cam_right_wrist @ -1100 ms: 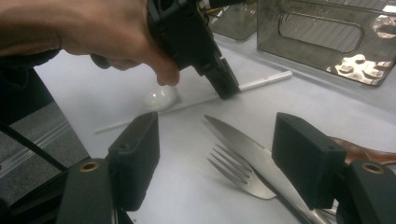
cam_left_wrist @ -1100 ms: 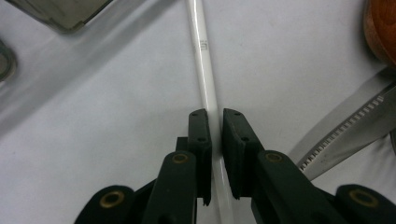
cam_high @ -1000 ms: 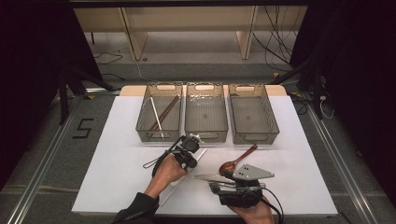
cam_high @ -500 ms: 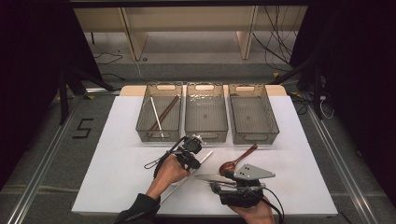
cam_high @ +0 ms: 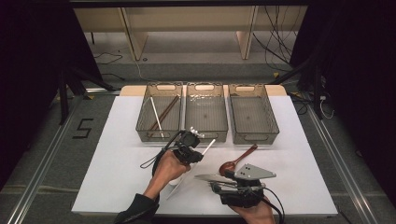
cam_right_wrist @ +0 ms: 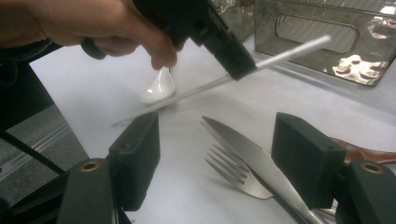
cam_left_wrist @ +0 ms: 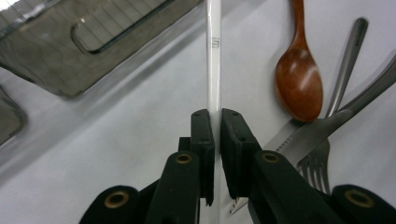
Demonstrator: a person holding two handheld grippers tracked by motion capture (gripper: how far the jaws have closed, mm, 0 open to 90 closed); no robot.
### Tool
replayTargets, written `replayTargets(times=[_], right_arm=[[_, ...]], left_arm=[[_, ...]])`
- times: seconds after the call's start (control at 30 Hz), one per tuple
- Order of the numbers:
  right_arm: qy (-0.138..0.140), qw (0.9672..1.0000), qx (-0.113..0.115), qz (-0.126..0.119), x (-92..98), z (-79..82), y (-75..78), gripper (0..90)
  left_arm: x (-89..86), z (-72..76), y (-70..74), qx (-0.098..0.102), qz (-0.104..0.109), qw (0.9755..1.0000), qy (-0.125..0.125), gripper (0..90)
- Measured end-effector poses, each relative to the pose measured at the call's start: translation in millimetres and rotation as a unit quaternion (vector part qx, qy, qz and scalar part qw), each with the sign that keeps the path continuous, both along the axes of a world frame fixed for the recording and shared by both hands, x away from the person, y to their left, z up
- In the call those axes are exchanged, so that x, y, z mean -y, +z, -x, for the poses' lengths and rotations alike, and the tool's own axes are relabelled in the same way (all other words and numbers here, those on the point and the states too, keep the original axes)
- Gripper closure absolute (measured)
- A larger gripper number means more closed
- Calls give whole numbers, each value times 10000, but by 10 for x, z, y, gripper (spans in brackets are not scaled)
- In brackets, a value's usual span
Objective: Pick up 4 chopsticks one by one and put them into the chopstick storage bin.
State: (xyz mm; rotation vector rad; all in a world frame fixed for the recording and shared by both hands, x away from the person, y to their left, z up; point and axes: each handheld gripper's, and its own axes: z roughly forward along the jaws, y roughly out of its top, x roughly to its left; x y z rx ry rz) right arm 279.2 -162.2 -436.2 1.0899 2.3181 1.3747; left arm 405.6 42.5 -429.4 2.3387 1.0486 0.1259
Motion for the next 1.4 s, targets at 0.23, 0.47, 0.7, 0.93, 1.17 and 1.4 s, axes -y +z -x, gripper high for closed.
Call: replayTargets(times=[0.23, 0.47, 0.7, 0.93, 1.17, 1.4], right_arm=[[-10, 10000, -13, -6, 5, 0, 2, 331], [18, 9997, -228, -126, -44, -39, -57, 333], [43, 9975, -639, -309, -234, -168, -168, 336], [-103, 9941, -990, -436, -456, -393, -287, 378], [-184, 9901, -1206, -691, -619, -571, -328, 466], [-245, 9859, -1387, -905, -708, -672, -347, 554]], left_arm=[[-82, -7, 116, 137, 418, 9990, 109, 837], [-134, -2, 164, 196, 613, 9978, 162, 837], [-145, 19, 177, 256, 677, 9972, 177, 837], [-179, 19, 207, 281, 734, 9968, 168, 836], [-236, 11, 220, 270, 825, 9959, 247, 836], [-245, 17, 245, 307, 916, 9949, 296, 836]])
